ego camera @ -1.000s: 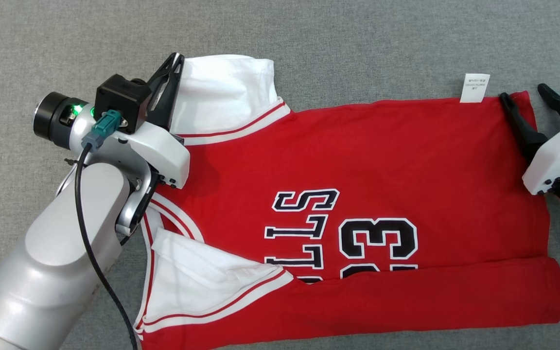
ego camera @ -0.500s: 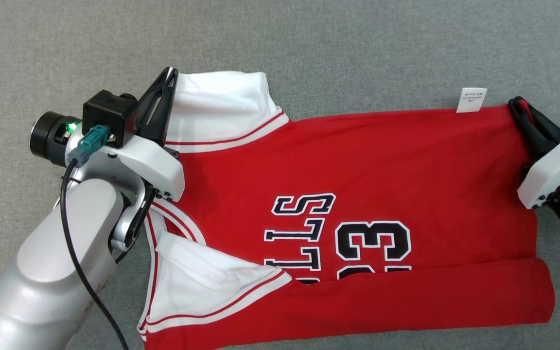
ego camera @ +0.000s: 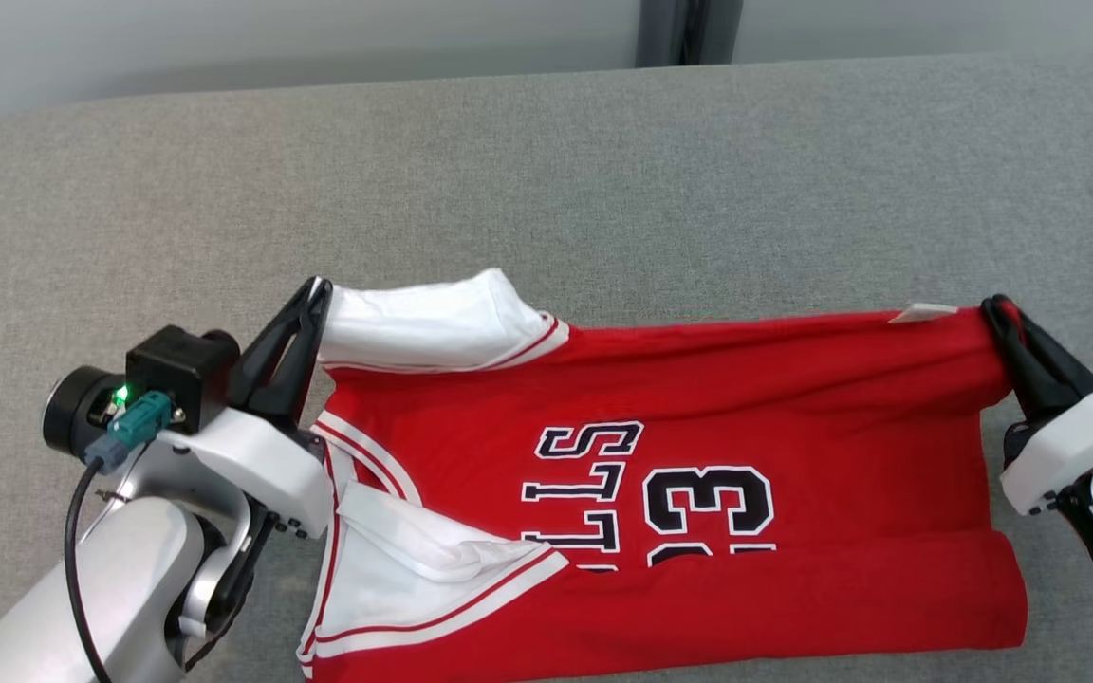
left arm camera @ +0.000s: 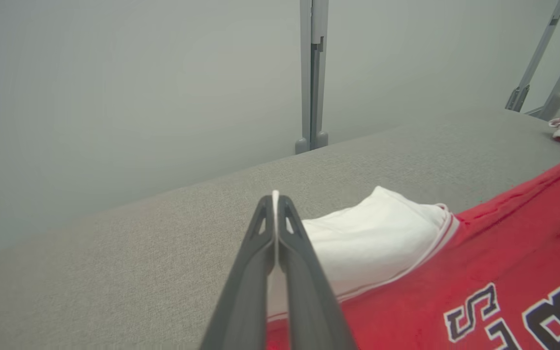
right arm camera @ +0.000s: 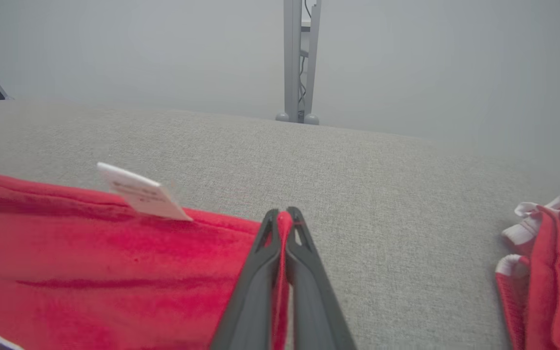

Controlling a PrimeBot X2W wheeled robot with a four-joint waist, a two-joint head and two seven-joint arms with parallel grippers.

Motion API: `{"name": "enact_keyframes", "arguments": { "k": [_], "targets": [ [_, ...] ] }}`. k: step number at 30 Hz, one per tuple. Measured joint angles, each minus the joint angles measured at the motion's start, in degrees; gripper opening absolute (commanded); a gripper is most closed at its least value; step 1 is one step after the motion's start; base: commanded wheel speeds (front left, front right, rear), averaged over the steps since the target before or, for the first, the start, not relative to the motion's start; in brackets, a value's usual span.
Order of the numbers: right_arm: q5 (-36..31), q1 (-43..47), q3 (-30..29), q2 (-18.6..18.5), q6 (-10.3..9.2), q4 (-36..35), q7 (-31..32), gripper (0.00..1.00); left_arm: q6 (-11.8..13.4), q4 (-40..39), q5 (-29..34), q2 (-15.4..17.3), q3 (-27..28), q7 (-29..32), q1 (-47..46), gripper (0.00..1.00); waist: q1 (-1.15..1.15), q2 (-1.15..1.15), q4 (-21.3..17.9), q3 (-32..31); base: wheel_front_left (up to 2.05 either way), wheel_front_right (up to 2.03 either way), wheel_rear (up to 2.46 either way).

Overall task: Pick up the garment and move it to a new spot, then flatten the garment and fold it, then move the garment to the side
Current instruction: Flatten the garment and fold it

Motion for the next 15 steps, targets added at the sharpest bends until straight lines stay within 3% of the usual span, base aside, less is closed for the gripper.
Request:
{"name": "enact_keyframes", "arguments": {
  "k": [15],
  "targets": [
    [-0.92,7.45,0.24,-1.91,0.00,-6.43,-0.05,0.00,2.53,-5.94,-0.44,4.25,-1.60,2.66,6.71,0.00,0.00,0.00,0.31,-3.21,0.00,0.00,0.00]
  ]
}}
